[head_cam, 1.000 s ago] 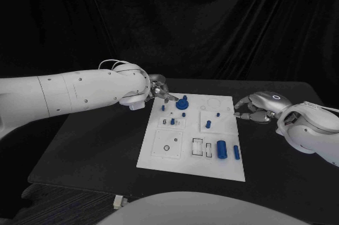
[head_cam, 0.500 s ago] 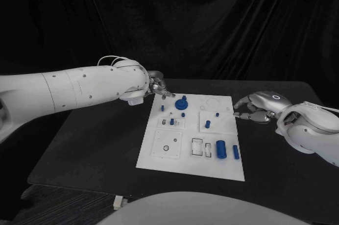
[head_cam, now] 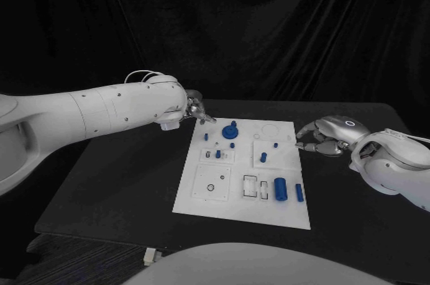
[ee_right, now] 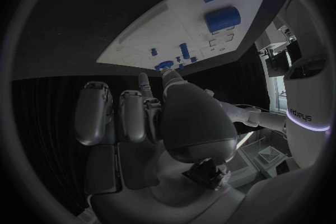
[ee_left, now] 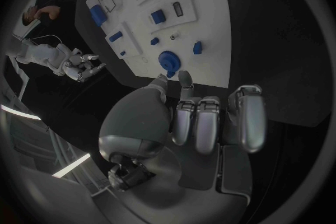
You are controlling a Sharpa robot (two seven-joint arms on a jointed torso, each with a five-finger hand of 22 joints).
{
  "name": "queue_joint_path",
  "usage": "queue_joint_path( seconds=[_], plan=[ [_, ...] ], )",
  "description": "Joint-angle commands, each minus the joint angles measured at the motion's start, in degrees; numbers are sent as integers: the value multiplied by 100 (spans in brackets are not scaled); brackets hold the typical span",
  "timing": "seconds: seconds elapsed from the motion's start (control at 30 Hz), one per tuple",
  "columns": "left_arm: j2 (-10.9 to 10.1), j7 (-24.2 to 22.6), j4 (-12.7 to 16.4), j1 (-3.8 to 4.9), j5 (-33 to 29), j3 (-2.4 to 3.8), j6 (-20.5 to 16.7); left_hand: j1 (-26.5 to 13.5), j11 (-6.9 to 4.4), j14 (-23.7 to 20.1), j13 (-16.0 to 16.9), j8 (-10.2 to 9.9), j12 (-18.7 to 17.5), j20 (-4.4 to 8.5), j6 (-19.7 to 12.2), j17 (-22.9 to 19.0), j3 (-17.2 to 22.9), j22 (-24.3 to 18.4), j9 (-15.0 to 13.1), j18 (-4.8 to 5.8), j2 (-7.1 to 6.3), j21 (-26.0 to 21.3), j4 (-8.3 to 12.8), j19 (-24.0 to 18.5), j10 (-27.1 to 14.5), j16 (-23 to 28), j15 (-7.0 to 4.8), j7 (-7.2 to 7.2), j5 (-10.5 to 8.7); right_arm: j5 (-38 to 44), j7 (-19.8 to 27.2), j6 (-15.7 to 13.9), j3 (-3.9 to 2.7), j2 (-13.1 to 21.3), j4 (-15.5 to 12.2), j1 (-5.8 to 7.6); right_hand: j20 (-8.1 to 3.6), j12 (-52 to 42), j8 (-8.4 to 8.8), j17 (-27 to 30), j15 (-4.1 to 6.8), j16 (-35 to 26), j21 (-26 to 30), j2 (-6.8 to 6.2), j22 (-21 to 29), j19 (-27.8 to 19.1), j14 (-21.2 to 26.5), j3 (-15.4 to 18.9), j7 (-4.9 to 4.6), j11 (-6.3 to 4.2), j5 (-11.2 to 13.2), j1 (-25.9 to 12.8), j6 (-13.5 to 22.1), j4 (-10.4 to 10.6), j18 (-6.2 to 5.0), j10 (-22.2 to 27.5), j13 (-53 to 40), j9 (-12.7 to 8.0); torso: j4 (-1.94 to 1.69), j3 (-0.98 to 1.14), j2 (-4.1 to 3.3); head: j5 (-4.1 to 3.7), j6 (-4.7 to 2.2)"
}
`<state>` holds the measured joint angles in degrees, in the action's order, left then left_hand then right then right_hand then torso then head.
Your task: Assemble the parts on the task board
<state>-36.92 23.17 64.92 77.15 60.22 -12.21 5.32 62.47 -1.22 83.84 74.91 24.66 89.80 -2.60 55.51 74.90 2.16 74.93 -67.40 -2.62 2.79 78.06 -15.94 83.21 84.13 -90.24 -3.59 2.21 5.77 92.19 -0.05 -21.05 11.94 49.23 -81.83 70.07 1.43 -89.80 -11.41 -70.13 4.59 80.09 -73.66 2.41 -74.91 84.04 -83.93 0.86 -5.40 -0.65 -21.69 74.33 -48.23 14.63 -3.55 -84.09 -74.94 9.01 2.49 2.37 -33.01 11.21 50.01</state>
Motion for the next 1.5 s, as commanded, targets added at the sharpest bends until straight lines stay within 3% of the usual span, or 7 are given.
queue_joint_path(
  seconds=[0.03,0.2,0.33,0.37,0.5,0.83,1.5],
  plan=[
    [94,-226,-190,-57,8,5,235,78,41,616,1509,-325,20,-39,-60,1510,-67,1111,264,-36,24,-42,-14,-49,587,24,25,47,-2,9,-17,-60,-4,4,-10,-14,50,14,3,18,-28,-42,17,27,-1020,118,-273,-5,1,18,-16,-14,-42,26,-9,-552,-1434,-5,-1,2,2,22,-1],
    [178,-287,-404,-141,8,5,316,63,62,616,1509,-440,20,-57,-41,1510,-112,1109,364,-37,26,-47,-27,-57,587,24,43,70,-33,9,-25,-49,-4,-1,-12,-14,50,27,2,28,-28,-48,27,27,-1017,115,-271,-6,1,18,-18,-12,-44,25,-12,-538,-1407,-5,-1,2,2,43,-1],
    [215,-306,-506,-187,8,5,344,59,65,616,1509,-456,20,-60,-45,1510,-119,1109,376,-38,27,-50,-29,-59,587,24,45,74,-39,9,-28,-41,-4,0,-7,-15,50,34,2,40,-28,-54,33,27,-1016,113,-269,-7,2,17,-20,-11,-45,25,-13,-530,-1392,-5,1,0,8,64,-1],
    [227,-302,-532,-197,8,5,353,58,66,616,1509,-459,20,-60,-46,1510,-120,1106,378,-40,27,-57,-30,-63,587,24,46,75,-41,9,-31,-39,-4,0,-6,-15,50,34,2,40,-28,-54,33,27,-1016,113,-269,-7,2,17,-20,-11,-45,25,-13,-530,-1392,-5,-6,-11,-2,67,-1],
    [268,-292,-626,-234,73,5,425,59,70,616,1509,-474,20,-63,-50,1510,-125,1101,388,-43,29,-73,-28,-74,587,24,50,79,-49,9,-40,-29,-4,-5,-8,-15,50,41,1,42,-27,-55,35,26,-1015,113,-269,-8,2,17,-23,-10,-48,24,-13,-522,-1377,-5,-5,-10,-1,86,-1],
    [367,-334,-818,-328,198,6,469,42,84,616,1509,-522,20,-75,-54,1510,-140,1098,421,-45,59,-83,-36,-84,587,24,63,94,-84,9,-43,-5,-4,-20,1,-15,50,54,0,44,-27,-56,41,25,-1013,111,-268,-8,3,16,-26,-9,-50,23,-15,-507,-1349,-6,-9,-12,2,68,-1],
    [585,-446,-1072,-366,213,7,593,22,113,616,1509,-632,20,-99,-91,1510,-169,1073,491,-63,100,-163,-29,-140,587,24,89,125,-97,9,-62,27,-4,-40,8,-15,49,84,0,59,-26,-65,49,23,-1011,109,-265,-11,3,15,-35,-2,-53,20,-16,-474,-1288,-8,-3,-9,1,68,-1]
  ],
)
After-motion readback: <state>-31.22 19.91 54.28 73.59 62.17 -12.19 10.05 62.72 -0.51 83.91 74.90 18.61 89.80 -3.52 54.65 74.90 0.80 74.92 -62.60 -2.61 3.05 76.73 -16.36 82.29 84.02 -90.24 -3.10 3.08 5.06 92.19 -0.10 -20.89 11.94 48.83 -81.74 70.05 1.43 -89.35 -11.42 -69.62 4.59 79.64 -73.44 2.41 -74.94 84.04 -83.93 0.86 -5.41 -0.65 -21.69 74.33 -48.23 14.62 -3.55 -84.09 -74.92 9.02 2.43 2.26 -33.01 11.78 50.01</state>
